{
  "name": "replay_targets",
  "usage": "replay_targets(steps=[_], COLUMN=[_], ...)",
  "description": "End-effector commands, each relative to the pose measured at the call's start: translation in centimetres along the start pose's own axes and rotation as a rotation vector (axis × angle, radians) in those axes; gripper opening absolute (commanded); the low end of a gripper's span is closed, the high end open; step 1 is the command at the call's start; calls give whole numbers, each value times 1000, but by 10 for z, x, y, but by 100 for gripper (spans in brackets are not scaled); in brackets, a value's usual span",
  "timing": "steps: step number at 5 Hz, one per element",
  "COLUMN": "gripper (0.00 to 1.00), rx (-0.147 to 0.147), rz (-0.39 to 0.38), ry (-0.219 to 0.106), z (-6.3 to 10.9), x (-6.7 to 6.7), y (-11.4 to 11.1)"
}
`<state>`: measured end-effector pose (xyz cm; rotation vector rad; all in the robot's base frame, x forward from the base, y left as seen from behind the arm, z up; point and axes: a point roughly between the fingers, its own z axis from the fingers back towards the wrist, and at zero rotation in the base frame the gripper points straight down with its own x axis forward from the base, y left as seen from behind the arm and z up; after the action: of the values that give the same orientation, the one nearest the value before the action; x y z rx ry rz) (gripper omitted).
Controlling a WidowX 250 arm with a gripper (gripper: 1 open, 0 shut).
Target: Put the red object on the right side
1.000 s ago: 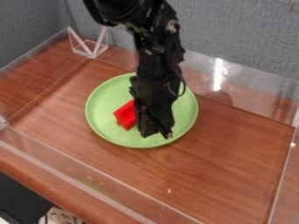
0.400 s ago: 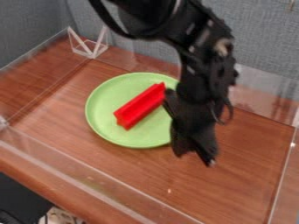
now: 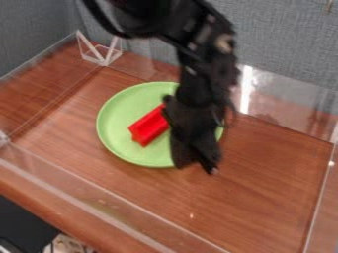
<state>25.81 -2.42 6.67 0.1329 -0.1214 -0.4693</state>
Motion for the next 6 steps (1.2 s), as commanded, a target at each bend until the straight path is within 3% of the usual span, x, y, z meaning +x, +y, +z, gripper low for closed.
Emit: replay_targets(steps=[1,2,3,4,5,6], gripper=[0,0,100,100,0,100], rx=[-1,19,28,30,14,14], rz=[-33,25,120,218,252,247], ry=[-50,-38,-31,-13,-7,-12], z=[13,26,23,12,-13,-30], x=[5,7,-3,-20,-31,-25], y=[-7,15,37,67,78,75])
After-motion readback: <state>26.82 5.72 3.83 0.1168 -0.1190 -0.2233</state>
